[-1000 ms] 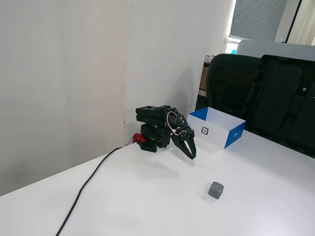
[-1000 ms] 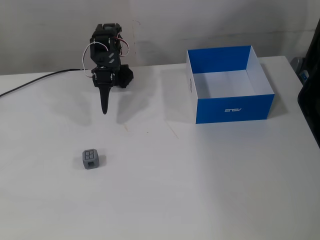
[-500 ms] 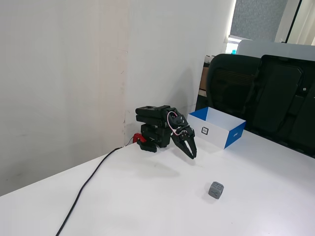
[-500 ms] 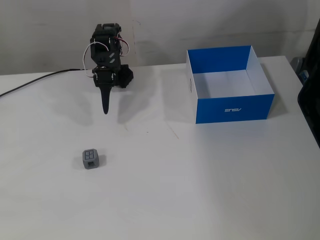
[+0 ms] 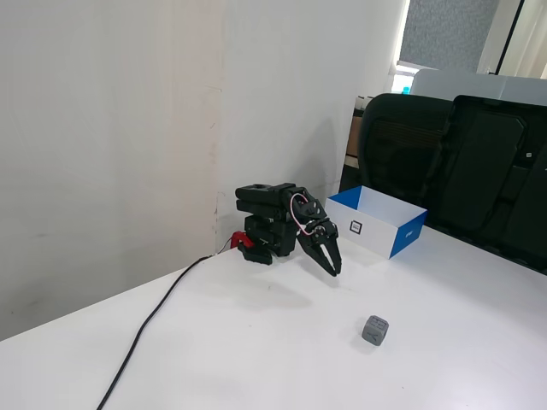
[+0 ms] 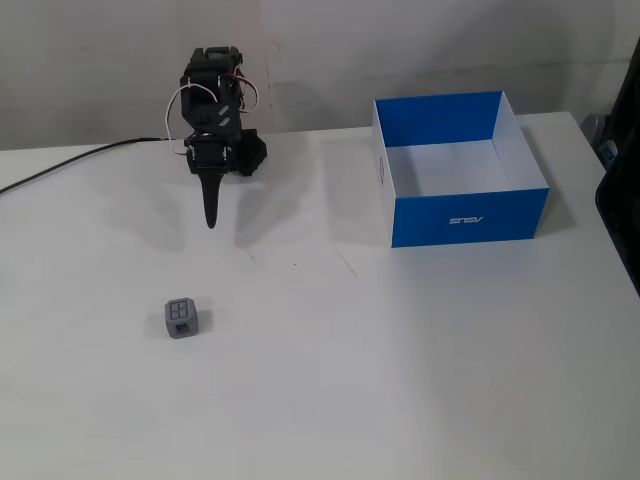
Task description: Grasp the gray block and put it in the box.
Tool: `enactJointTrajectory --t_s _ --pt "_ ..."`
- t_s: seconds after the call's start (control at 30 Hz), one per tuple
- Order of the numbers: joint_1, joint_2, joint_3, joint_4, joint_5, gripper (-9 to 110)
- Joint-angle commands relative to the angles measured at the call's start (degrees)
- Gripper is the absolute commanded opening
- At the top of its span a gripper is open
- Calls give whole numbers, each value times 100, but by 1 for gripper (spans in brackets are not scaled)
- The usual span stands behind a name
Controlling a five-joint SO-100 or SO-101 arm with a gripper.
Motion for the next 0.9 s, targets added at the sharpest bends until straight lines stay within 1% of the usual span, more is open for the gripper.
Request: enactJointTrajectory --t_s 0.0,0.23,0.53,0.87 --pt "-9 62 352 -132 0 0" --pt "-44 62 360 -132 26 0" --pt "9 62 149 220 475 0" --pt "44 53 -703 879 686 0"
